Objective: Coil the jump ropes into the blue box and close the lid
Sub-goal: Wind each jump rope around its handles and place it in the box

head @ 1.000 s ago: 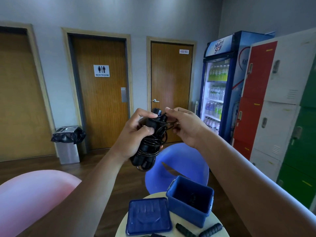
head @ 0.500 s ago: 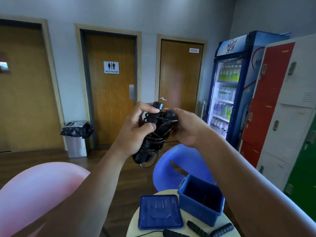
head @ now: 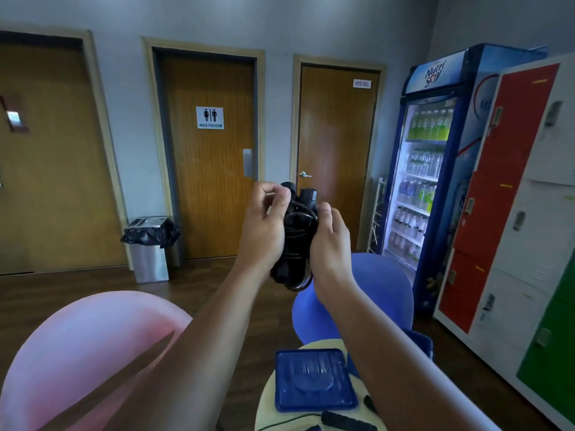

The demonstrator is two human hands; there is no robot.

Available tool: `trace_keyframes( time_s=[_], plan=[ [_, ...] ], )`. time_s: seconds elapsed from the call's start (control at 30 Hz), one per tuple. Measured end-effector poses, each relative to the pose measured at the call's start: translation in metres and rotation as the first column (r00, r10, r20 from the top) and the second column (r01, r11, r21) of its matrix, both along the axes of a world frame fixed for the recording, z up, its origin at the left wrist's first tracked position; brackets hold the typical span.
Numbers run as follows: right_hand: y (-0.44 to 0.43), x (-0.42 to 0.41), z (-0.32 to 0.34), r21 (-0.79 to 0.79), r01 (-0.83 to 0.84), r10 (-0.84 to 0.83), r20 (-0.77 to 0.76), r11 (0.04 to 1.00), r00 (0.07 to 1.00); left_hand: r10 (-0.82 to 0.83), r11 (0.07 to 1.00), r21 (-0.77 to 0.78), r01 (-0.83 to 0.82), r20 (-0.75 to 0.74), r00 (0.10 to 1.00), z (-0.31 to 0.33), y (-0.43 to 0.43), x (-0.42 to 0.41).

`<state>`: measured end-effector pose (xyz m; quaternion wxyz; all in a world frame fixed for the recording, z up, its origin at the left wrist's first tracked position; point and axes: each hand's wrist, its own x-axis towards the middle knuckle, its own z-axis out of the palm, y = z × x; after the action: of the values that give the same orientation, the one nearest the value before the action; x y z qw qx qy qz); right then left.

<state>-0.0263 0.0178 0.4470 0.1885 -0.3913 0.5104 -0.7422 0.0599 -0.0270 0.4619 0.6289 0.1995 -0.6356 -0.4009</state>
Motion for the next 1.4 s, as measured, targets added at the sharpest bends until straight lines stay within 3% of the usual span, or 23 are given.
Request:
trace_keyframes(
  time_s=[0.17,0.27,0.4,0.47,0.53,0.6,0.67,0.77,0.9,1.23,1.4],
  plan=[
    [-0.003,-0.005,-0.013,-0.018,-0.070,0.071,0.083,0.997,0.994,-0.008,0.978,0.210,0.003,0.023,1.000,-0.008,-0.002,-0.018],
    [-0.006,-0.021,-0.018,0.022,-0.186,0.177,0.207,0.982,0.962,0.066,0.993,0.079,-0.083,0.192,0.979,-0.015,-0.007,-0.032],
    [-0.008,-0.051,-0.026,0.081,-0.054,0.040,0.170,0.995,0.985,0.105,0.994,-0.052,-0.093,0.368,0.924,-0.024,-0.011,-0.060],
    [-0.009,-0.063,-0.030,0.088,0.037,-0.046,0.105,0.995,0.993,-0.022,0.995,0.099,-0.017,0.372,0.928,-0.026,-0.015,-0.077],
    [-0.013,-0.076,-0.038,0.092,0.107,-0.108,0.008,0.990,0.994,-0.181,0.923,0.382,0.047,0.322,0.929,-0.025,-0.018,-0.097],
    [-0.017,-0.092,-0.045,0.096,0.139,-0.136,-0.037,0.986,0.990,-0.214,0.856,0.514,0.045,0.275,0.937,-0.028,-0.022,-0.119],
    [-0.022,-0.112,-0.046,0.108,0.155,-0.150,-0.053,0.982,0.987,-0.135,0.877,0.480,0.015,0.215,0.967,-0.032,-0.024,-0.143],
    [-0.027,-0.144,-0.038,0.118,0.150,-0.145,-0.048,0.982,0.988,0.017,0.955,0.284,-0.088,0.244,0.970,-0.036,-0.026,-0.173],
    [-0.034,-0.181,-0.037,0.185,0.116,-0.113,-0.027,0.976,0.993,0.073,0.982,0.147,-0.116,0.269,0.960,-0.046,-0.030,-0.207],
    [-0.047,-0.250,-0.059,0.253,0.114,-0.128,0.037,0.961,0.991,0.089,0.978,0.149,-0.143,0.321,0.943,-0.066,-0.039,-0.277],
    [-0.052,-0.274,-0.066,0.230,0.083,-0.105,0.088,0.970,0.991,-0.011,0.971,0.228,-0.071,0.340,0.941,-0.066,-0.048,-0.298]
  ],
)
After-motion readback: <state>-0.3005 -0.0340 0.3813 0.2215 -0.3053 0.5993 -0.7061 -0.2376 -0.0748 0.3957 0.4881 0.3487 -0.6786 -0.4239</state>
